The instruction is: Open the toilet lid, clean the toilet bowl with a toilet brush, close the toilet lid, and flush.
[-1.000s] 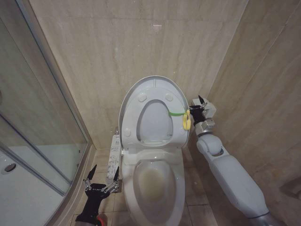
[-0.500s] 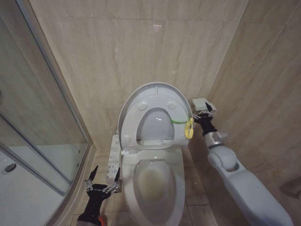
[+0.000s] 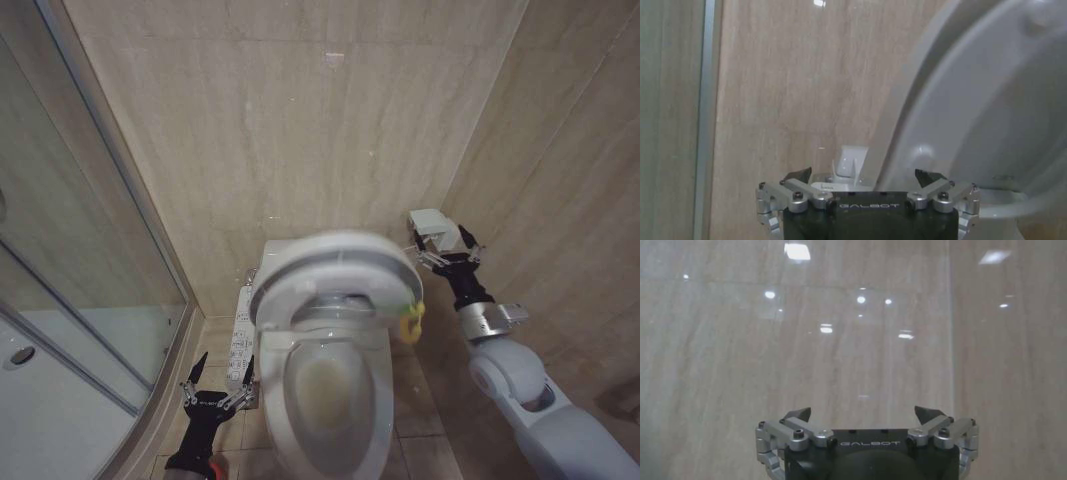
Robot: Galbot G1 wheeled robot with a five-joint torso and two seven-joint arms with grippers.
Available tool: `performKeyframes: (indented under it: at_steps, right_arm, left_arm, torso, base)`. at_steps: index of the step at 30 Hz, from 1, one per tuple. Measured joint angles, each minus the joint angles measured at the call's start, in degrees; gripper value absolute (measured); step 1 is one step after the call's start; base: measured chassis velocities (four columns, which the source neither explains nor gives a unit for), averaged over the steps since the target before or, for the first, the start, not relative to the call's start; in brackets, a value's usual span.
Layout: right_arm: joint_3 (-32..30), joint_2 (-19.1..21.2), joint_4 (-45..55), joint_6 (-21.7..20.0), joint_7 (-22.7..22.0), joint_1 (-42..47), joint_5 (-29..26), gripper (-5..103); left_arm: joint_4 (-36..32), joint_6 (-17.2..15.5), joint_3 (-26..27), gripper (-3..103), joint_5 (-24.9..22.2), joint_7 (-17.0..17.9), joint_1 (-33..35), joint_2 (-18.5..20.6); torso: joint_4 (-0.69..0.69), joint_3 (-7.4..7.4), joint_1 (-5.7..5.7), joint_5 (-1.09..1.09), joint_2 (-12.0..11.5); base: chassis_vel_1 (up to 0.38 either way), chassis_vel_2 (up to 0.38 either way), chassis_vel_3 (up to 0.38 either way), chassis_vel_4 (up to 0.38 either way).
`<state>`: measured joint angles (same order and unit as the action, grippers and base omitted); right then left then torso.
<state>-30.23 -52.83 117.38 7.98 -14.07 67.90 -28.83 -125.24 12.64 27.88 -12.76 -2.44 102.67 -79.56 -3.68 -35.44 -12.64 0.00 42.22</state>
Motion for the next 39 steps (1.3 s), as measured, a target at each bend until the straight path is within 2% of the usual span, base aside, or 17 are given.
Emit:
performKeyframes:
  at_steps: [11,15,22,28,39]
  right_arm:
    - [-4.40,0.80,4.74,-2.45,-1.83,4.05,-4.05,100]
    - [-7.51,0.88,8.07,-3.35,-1.82,8.81,-6.05,100]
    - [-9.61,-0.11,11.43,-3.40,-1.43,13.37,-6.46,100]
    - [-9.09,-1.43,14.54,-3.75,-1.37,16.22,-6.44,100]
    - [-10.11,-2.46,15.29,-2.67,0.12,19.69,-5.93,100]
  left_arm:
    - [0.19,-0.82,0.58,100,-0.80,0.42,-0.53,0.93]
    - [0.63,-1.08,0.80,100,-0.83,0.62,-0.82,1.22]
    - [1.46,-1.13,0.51,100,-0.81,0.72,-1.19,1.66]
    - [2.06,-1.37,0.46,100,-0.96,0.82,-1.83,2.43]
    - [3.14,-1.41,-0.34,100,-0.59,0.86,-2.10,2.38]
  torso:
    - [0.02,-0.01,0.00,0.00,0.00]
    - [0.00,-0.01,0.00,0.00,0.00]
    - [0.02,0.00,0.00,0.00,0.00]
    - [0.02,-0.01,0.00,0.00,0.00]
    - [0.01,-0.01,-0.01,0.00,0.00]
  base:
    - [0.000,0.000,0.000,0.000]
    - [0.000,0.000,0.000,0.000]
    - [0.000,0.000,0.000,0.000]
    - [0.000,0.000,0.000,0.000]
    - [0.000,0.000,0.000,0.000]
